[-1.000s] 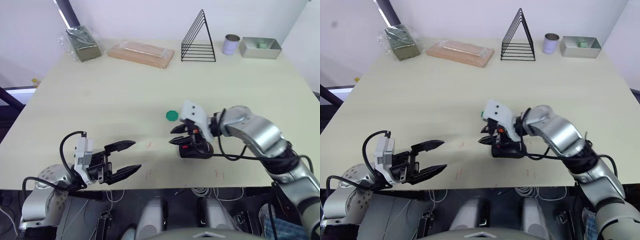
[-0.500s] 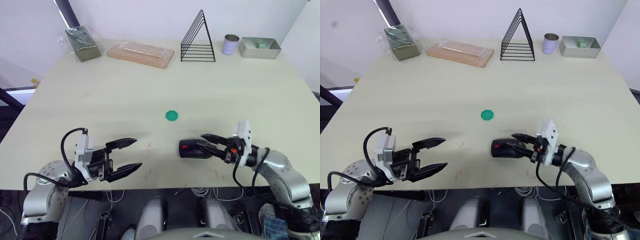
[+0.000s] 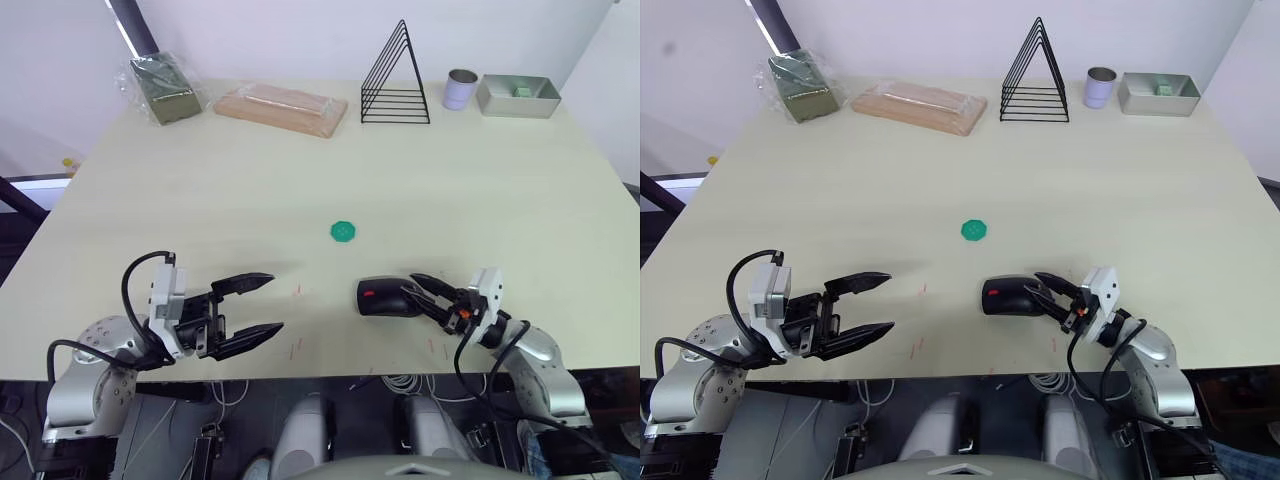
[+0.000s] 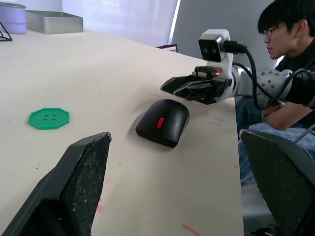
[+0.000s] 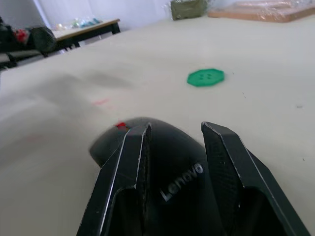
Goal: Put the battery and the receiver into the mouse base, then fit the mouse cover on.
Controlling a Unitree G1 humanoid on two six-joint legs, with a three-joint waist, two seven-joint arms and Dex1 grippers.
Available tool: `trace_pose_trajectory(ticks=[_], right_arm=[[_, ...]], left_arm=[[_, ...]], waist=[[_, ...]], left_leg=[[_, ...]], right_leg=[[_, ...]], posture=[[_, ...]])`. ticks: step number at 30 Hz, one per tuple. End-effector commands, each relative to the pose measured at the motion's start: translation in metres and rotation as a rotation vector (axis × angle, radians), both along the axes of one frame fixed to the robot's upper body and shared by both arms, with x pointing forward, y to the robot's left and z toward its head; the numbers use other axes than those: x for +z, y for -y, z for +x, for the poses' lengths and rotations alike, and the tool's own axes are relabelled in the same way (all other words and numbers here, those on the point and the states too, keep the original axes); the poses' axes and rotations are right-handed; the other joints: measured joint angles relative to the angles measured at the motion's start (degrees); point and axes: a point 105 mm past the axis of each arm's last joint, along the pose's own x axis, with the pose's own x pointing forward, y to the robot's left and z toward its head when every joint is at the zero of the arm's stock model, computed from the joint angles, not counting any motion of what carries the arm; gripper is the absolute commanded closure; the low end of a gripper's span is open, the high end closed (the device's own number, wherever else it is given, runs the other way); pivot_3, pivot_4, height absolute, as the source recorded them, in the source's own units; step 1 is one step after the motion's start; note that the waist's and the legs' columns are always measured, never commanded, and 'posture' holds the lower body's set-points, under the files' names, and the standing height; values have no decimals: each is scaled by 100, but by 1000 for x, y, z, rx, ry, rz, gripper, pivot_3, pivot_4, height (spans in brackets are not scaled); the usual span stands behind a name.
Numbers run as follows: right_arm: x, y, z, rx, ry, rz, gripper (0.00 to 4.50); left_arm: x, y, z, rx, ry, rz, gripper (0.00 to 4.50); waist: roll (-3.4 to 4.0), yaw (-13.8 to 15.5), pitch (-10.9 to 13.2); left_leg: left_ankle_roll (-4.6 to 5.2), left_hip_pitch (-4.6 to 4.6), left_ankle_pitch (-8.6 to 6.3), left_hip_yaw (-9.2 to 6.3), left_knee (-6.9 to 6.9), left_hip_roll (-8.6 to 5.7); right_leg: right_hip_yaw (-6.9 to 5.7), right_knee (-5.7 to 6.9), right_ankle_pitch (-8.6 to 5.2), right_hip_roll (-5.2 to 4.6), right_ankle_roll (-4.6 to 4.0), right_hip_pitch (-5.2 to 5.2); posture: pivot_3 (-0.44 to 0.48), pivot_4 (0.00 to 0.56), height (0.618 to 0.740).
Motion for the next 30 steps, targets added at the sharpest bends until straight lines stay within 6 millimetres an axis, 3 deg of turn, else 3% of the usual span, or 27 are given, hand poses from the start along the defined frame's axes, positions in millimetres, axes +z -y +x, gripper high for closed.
trace_pose_trajectory(ticks=[1,4,9,12,17,19,24,25,30], right_arm=[[-20,-3,-2,11,-26,-70,2799],[-36,-6,-9,22,-68,-89,2799],[10,10,-4,-38,32,35,2799],[32,19,-9,-33,62,41,2799],[52,39,-17,-34,68,-30,2799],[53,60,-23,-60,40,-93,2799],[44,103,-42,-93,-36,-238,814],[42,108,-45,-95,-46,-259,165],[35,134,-57,-155,-94,-296,60]], left_arm=[[5,1,0,-11,18,4,0],[5,3,1,-11,20,2,0],[6,1,4,28,-9,-15,0],[5,0,7,79,-10,-15,0],[2,-1,9,159,-59,-33,0],[-2,-3,8,200,-83,-33,0],[-17,-10,7,300,-97,23,0],[-20,-10,5,310,-106,30,0],[-32,-16,-1,356,-143,58,0]], waist=[[-5,-4,-3],[-10,-7,-9],[-28,5,-19],[2,20,0],[-3,21,-4],[-3,24,-4],[-6,130,-3],[-11,132,-6],[-6,141,-5]], left_leg=[[0,1,0,0,0,0],[0,14,0,1,-1,1],[-1,21,0,1,-6,8],[-1,17,0,3,-6,5],[0,17,0,2,-7,5],[0,18,0,2,-7,5],[1,15,-1,8,-7,0],[1,19,0,8,-6,0],[0,20,-1,7,-6,5]], right_leg=[[0,1,0,0,0,0],[0,3,-1,2,-1,8],[0,8,-4,0,-8,12],[4,7,-4,-9,-7,10],[5,7,-4,-6,-7,9],[5,7,-4,-4,-7,9],[9,3,-4,-10,-6,9],[9,3,-4,-6,-6,10],[9,4,-5,-2,-8,8]], posture=[[0,150,740],[0,150,740],[0,150,740],[0,150,740],[0,150,740],[0,150,740],[0,150,740],[0,150,740],[0,150,740]])
